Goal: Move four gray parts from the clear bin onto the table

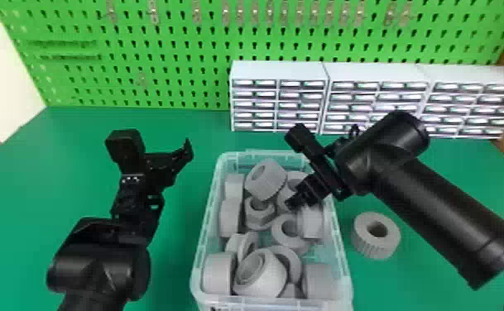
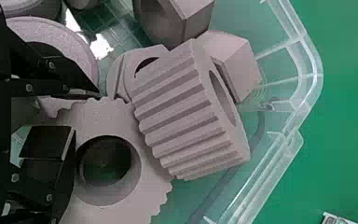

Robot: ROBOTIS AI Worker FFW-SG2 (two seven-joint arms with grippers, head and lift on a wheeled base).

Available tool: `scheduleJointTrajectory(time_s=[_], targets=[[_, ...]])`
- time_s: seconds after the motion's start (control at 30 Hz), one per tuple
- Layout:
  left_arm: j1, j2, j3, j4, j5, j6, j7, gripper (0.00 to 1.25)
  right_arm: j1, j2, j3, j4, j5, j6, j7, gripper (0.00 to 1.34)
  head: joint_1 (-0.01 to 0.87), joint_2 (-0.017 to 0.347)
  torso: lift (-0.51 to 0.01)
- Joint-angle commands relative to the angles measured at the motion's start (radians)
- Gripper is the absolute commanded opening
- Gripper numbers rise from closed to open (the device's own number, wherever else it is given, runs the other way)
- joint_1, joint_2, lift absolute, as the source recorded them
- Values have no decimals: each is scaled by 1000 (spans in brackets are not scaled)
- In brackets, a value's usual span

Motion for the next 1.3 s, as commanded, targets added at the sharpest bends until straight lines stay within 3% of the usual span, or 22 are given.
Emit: scheduleJointTrajectory(time_s=[0.0, 0.6, 0.97, 1.27], targets=[[1, 0, 0, 0, 0, 0, 0, 1155, -1, 1, -19, -1, -12, 33, 0, 382, 693, 72, -52], [2, 0, 2, 1, 0, 0, 0, 1155, -8, 3, -43, -21, 13, 40, 0, 385, 693, 72, -52], [-10, 0, -11, 10, 2, 0, 0, 1155, -8, 5, -78, 17, 62, -28, -6, 684, 693, 72, -52], [-16, 0, -12, 13, 3, -3, 0, 1155, -16, 8, -78, 51, 52, -62, -6, 801, 693, 72, -52]])
